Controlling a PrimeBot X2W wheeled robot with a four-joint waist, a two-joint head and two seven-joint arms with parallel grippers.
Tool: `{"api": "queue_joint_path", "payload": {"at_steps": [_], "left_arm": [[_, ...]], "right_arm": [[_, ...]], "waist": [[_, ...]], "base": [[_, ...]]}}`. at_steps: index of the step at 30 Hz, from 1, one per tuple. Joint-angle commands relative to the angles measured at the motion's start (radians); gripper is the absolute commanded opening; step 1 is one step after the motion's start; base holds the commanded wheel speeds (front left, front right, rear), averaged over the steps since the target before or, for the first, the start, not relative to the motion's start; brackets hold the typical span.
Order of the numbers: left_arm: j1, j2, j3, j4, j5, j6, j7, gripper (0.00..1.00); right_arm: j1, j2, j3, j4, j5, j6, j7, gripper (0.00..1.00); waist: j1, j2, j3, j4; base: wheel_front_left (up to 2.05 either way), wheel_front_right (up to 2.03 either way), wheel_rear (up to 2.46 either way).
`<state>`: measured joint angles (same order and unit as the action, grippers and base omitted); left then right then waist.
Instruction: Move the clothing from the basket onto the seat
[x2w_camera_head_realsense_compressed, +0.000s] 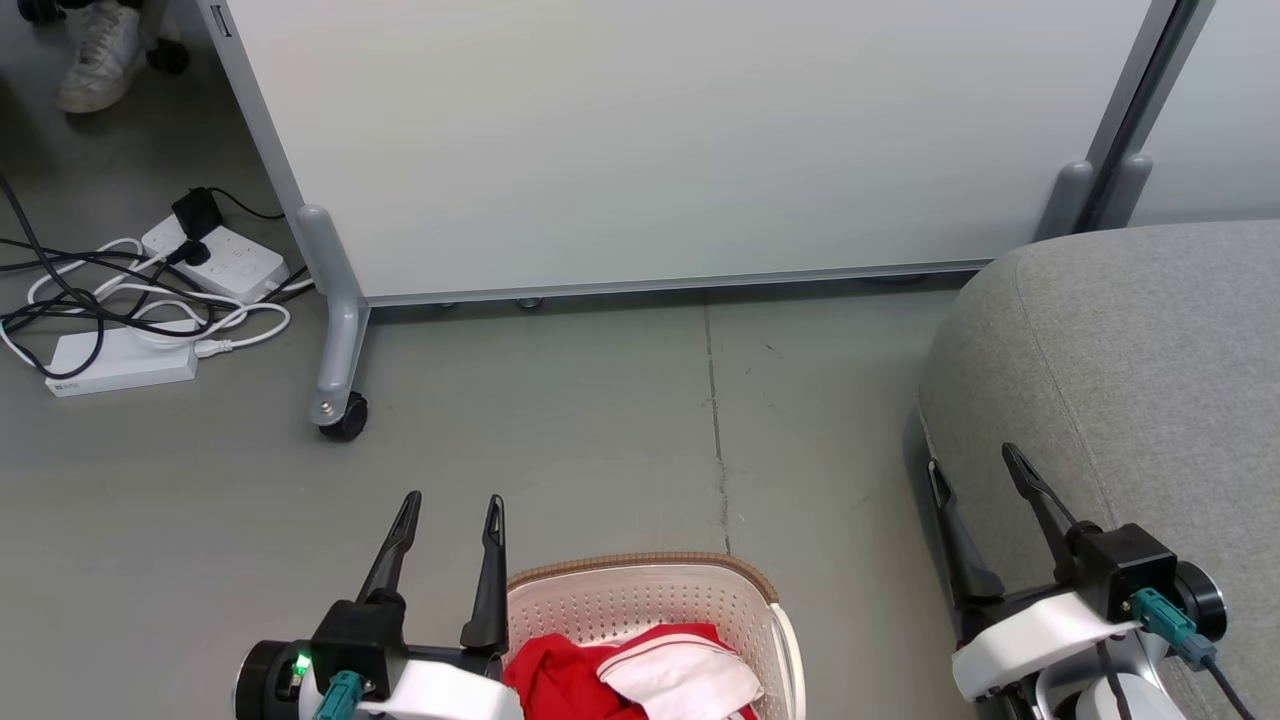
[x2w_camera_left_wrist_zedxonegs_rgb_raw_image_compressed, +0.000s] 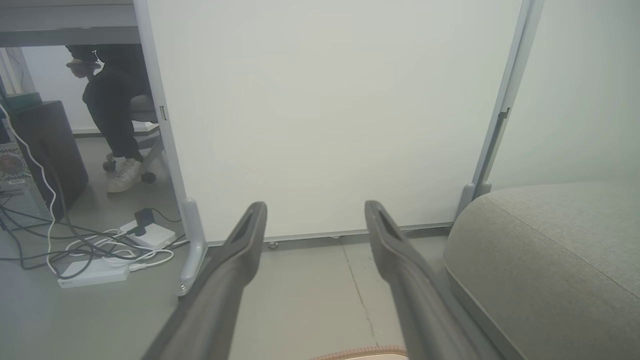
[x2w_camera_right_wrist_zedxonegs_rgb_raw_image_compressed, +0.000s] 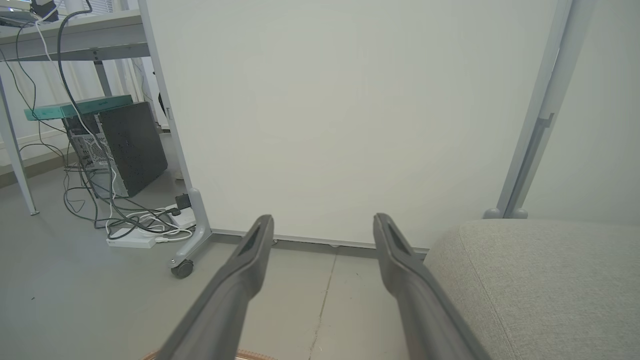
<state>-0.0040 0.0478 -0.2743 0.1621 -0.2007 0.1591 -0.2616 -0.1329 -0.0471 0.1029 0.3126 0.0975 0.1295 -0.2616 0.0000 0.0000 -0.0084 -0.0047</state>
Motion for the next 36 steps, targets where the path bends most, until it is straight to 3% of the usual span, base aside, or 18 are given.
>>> {"api": "queue_joint_path", "payload": {"at_steps": [1,18,22,27,36], "left_arm": [[0.005,0.004,0.004,-0.003,-0.005,-0.005,-0.004,1.0],[0.001,0.004,0.0,0.01,-0.009,-0.016,-0.004,1.0],[-0.009,0.004,-0.023,0.054,-0.01,-0.045,-0.004,1.0],[-0.063,0.004,-0.058,0.122,0.004,-0.079,-0.004,1.0],[-0.252,0.005,-0.136,0.286,0.083,-0.085,-0.004,1.0]], "right_arm": [[-0.005,-0.007,-0.002,0.007,0.006,0.002,-0.007,1.0],[-0.018,-0.007,0.0,0.024,0.015,0.002,-0.007,1.0],[-0.009,-0.007,0.0,0.028,0.001,0.002,-0.007,1.0],[-0.032,-0.007,-0.021,0.006,-0.022,0.002,-0.007,1.0],[-0.082,-0.03,-0.056,-0.045,-0.048,0.002,-0.006,1.0]], "waist": [[0.0,0.0,0.0,0.0],[0.0,0.0,0.019,-0.011],[0.0,0.0,0.042,-0.021],[0.0,0.0,0.14,-0.042],[0.0,0.0,0.399,-0.062]], "base": [[0.0,0.0,0.0],[0.0,0.0,0.0],[0.0,0.0,0.0],[0.0,0.0,0.0],[0.0,0.0,0.0]]}}
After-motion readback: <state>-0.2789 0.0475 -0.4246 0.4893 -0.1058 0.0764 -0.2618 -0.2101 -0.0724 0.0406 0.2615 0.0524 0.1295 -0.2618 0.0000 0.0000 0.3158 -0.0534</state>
